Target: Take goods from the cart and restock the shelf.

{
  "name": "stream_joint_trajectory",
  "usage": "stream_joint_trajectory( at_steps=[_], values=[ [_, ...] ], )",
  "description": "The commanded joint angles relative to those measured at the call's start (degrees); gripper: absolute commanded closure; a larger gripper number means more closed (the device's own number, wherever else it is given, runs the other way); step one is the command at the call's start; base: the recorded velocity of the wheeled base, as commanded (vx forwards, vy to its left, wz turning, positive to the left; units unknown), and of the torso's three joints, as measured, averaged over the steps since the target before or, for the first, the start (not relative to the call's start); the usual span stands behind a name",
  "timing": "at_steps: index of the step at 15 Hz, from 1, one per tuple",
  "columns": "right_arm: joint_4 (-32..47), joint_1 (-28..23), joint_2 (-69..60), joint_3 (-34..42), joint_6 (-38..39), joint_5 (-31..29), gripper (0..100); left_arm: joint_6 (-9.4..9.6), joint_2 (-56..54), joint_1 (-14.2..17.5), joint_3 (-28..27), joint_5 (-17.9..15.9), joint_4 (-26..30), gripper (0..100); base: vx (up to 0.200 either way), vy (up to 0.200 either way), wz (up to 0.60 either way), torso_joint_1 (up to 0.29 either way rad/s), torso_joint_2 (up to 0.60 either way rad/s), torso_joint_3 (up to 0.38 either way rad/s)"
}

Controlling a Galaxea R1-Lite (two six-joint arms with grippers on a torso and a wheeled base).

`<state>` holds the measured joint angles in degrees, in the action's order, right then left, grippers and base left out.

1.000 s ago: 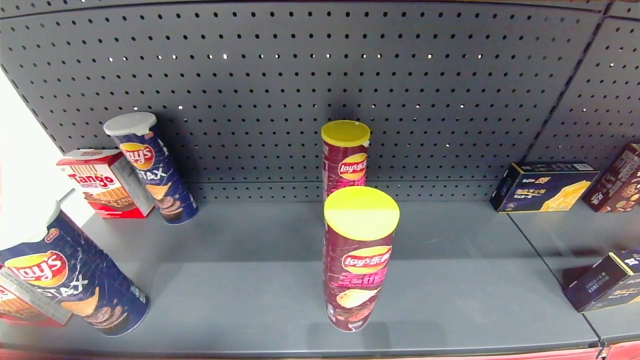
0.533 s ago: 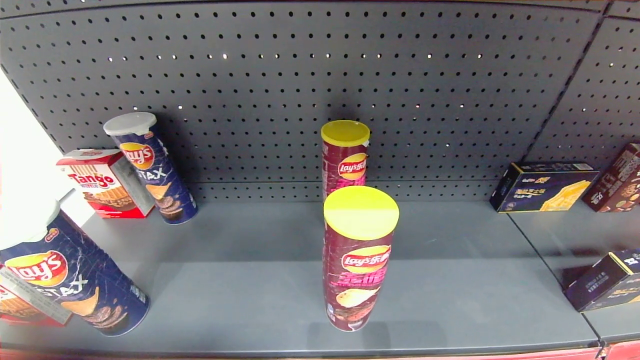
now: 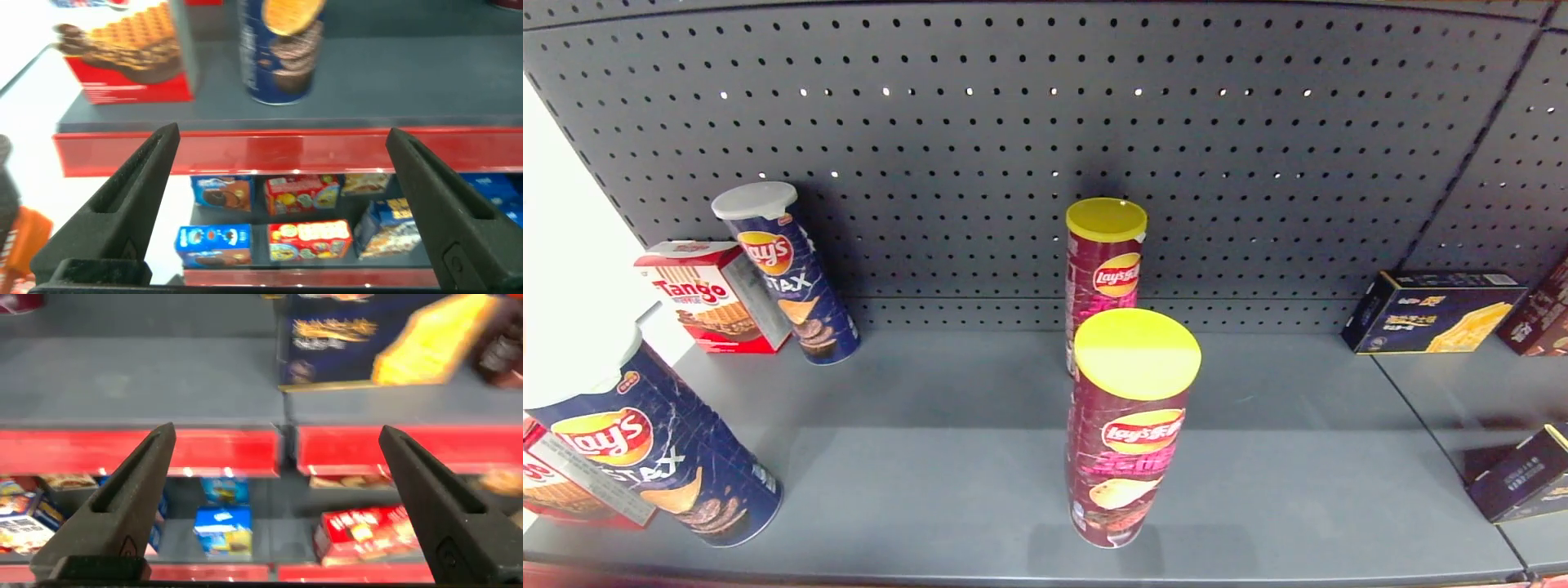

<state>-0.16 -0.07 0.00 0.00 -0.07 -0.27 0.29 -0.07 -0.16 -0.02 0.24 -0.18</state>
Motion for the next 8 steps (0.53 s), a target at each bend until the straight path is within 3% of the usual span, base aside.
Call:
stream_joint_trajectory(
  at_steps=[1,8],
  values=[
    [-0.1,0.0,0.0,0.0,0.0,0.0,0,-0.03,0.1,0.0,0.0,0.0,0.0,0,0.000,0.000,0.00,0.000,0.00,0.000],
    [-0.1,0.0,0.0,0.0,0.0,0.0,0,0.06,0.1,0.0,0.0,-0.1,0.0,0,0.000,0.000,0.00,0.000,0.00,0.000]
  ],
)
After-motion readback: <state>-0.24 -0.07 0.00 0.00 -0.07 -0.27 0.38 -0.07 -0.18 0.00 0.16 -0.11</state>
